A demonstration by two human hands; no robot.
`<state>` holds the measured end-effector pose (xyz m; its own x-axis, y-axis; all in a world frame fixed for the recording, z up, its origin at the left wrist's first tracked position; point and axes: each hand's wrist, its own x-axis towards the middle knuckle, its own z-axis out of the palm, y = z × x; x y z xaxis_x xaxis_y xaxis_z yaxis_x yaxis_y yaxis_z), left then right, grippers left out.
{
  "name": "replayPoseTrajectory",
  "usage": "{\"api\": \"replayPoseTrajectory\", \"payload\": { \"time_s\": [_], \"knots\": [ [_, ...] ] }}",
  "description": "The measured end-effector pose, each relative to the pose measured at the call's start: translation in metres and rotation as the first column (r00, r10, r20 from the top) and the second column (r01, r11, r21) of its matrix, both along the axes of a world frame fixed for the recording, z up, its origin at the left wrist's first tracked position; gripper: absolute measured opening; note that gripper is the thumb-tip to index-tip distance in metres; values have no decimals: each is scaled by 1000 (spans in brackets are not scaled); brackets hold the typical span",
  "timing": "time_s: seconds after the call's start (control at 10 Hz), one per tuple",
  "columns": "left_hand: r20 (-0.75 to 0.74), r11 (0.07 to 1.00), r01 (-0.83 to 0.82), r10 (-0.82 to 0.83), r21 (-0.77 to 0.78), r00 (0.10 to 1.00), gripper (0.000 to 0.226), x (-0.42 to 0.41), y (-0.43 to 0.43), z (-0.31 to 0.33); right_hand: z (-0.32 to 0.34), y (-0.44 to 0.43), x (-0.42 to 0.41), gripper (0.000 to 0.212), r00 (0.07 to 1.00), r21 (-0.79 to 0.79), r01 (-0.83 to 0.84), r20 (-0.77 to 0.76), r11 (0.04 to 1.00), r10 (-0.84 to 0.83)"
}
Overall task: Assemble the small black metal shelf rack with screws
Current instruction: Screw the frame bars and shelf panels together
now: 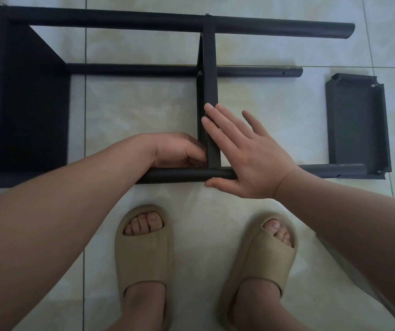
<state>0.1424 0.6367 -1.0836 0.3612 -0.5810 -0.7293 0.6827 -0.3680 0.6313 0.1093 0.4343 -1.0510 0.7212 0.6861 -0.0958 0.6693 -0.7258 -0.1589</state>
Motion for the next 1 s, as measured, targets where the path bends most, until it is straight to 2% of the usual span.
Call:
{"api": "replayPoseTrajectory", "payload": {
  "time_s": [0.2,0.4,0.5,0.6,0.7,1.0],
  "knots": [
    [-9,999,-37,37,-2,999,23,0,-1,-4,0,0,0,102,1000,1,-1,1,1000,1],
    [-56,997,-37,33,-62,998,15,1,-1,-5,-1,0,0,101,1000,8,-3,7,1000,3],
    [-78,998,-27,22,-63,997,17,2,0,-6,-1,0,0,101,1000,9,-3,10,1000,3],
    [-25,999,4,-5,-45,1000,16,1,0,-5,-1,0,0,102,1000,7,-2,11,1000,2],
    [-8,1000,-18,18,-13,1000,32,1,0,-4,-1,0,0,102,1000,6,-2,11,1000,2],
    [-17,998,-28,28,-56,999,12,0,-1,-7,-2,0,0,101,1000,14,-2,16,1000,2]
  ]
}}
